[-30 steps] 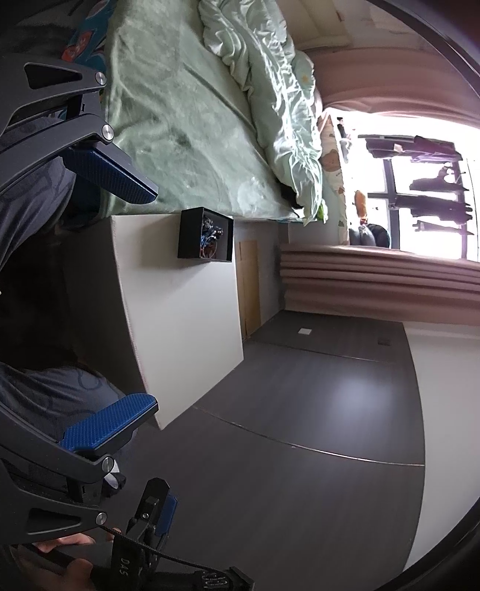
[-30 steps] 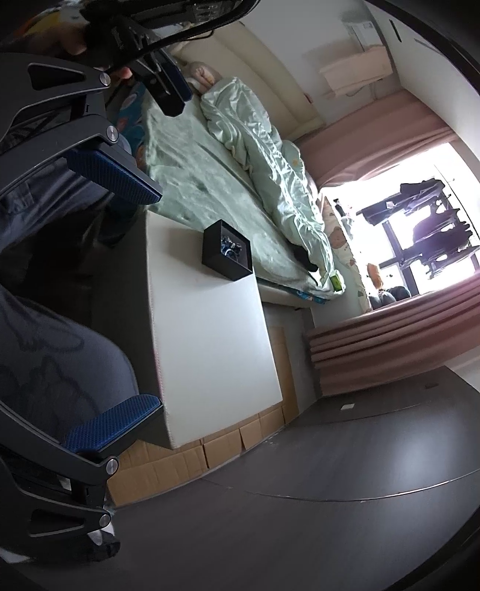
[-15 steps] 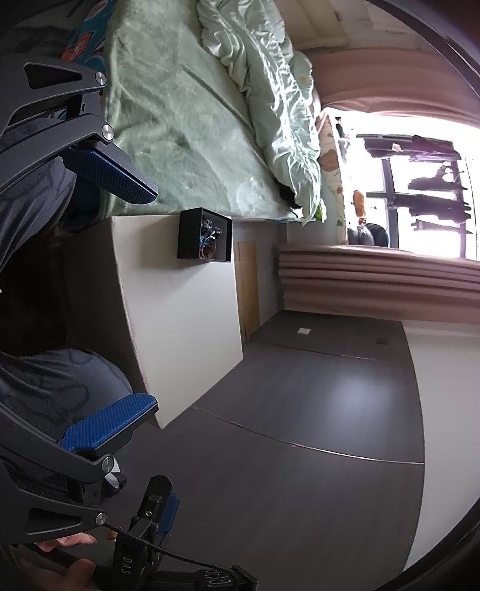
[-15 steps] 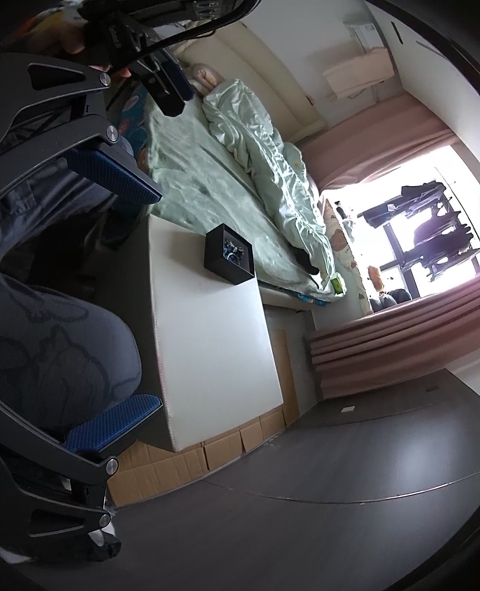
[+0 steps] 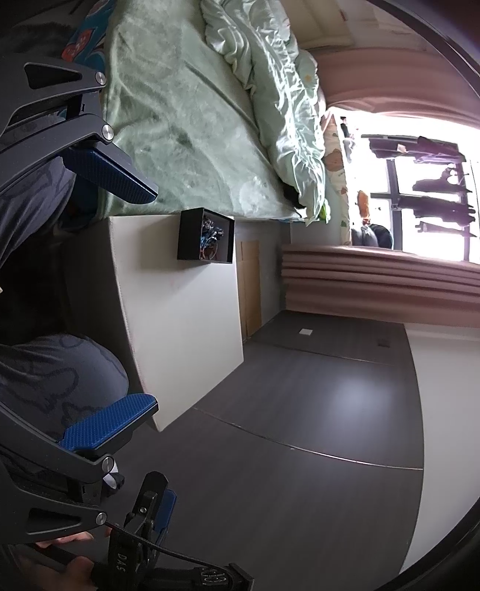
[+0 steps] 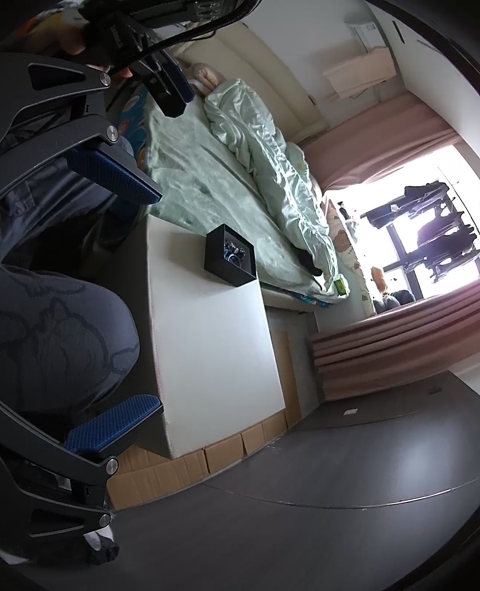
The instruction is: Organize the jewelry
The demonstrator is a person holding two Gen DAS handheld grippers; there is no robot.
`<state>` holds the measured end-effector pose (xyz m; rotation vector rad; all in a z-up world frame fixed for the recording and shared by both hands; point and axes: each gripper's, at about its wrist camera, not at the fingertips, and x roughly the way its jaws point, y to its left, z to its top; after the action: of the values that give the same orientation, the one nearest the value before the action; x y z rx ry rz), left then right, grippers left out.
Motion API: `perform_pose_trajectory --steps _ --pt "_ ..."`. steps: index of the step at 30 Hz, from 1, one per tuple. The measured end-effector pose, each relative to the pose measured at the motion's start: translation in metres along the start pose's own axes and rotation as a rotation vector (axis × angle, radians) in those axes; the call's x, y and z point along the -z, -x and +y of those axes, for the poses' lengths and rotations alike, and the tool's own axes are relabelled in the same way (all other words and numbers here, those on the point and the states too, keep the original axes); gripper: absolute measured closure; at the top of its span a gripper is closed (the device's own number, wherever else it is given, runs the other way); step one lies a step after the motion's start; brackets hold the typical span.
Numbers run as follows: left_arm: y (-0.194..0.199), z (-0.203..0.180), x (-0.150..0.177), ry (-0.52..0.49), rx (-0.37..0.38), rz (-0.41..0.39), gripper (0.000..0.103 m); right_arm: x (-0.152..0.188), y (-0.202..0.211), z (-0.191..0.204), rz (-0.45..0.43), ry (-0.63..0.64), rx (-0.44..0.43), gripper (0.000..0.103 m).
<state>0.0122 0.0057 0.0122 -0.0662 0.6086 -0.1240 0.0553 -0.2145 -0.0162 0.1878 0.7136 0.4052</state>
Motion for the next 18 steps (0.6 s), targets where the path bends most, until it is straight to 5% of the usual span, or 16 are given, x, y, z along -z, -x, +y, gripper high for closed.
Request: perform_pose_trajectory --steps 18 --pt "0.0035 -0.0022 0.001 -0.015 0.004 -0.01 0.0 0.0005 -0.0028 -0.0002 0.004 -0.006 -0.003 0.0"
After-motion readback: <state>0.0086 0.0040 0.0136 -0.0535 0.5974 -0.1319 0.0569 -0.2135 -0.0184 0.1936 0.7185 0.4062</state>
